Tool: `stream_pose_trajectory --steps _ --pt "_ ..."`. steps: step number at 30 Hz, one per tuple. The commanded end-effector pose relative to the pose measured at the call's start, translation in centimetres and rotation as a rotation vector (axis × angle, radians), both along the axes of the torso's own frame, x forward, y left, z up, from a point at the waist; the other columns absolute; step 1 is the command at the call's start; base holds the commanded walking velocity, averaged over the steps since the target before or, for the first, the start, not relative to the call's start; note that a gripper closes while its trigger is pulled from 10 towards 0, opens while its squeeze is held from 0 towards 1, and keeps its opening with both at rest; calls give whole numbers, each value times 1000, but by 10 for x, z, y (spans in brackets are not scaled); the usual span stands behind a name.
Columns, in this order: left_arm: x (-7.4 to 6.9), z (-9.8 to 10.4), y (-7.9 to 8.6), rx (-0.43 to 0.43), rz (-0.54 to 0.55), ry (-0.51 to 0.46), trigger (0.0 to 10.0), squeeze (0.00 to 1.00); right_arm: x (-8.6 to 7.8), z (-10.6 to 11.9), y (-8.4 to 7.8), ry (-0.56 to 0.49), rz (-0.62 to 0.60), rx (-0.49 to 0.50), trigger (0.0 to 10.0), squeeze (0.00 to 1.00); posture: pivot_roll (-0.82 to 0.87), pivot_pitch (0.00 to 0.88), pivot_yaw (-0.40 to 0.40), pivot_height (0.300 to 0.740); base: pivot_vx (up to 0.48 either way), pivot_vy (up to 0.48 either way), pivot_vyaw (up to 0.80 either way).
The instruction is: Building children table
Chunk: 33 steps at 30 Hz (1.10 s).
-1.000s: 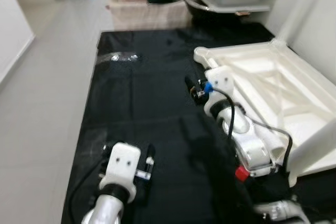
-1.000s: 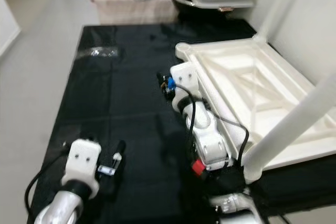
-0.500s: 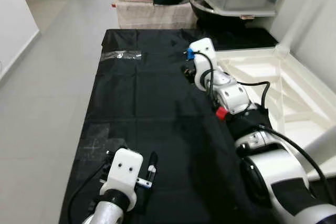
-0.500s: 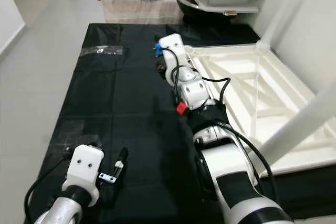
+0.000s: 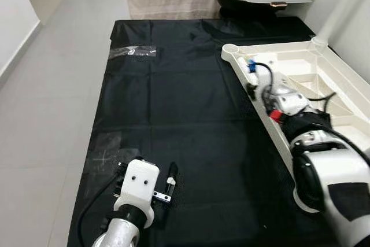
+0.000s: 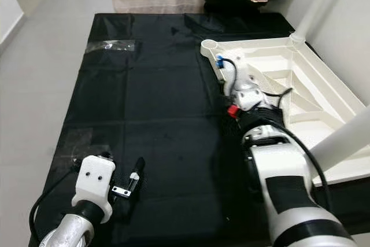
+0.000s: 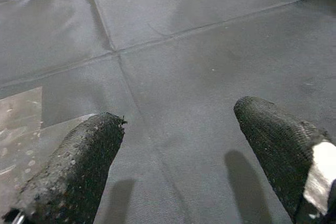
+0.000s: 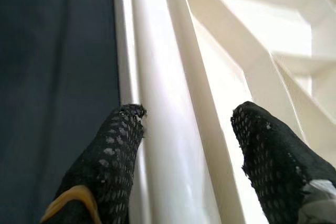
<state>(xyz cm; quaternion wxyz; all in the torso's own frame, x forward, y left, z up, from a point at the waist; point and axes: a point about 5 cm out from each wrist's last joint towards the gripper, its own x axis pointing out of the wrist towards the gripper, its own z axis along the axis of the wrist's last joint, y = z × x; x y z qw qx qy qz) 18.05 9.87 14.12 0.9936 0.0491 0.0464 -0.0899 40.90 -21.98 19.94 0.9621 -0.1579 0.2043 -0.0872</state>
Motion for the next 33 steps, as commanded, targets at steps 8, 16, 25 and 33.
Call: stream_pose_trajectory --steps 8,16,25,33 --pt "-2 -1 1 5 5 17 10000 0 -1 -5 -2 22 33 34 10000 0 127 166 -88 740 0 0 0" --pt "-1 -2 1 6 3 21 10000 0 4 7 7 -21 81 39 10000 0 125 163 -87 740 0 0 0" --pt "0 -3 1 8 5 26 10000 0 0 -10 14 77 180 28 10000 0 121 161 -87 740 0 0 0" --pt "0 -3 1 8 7 26 10000 0 -4 -23 12 136 190 -3 10000 0 123 161 -85 740 0 0 0"
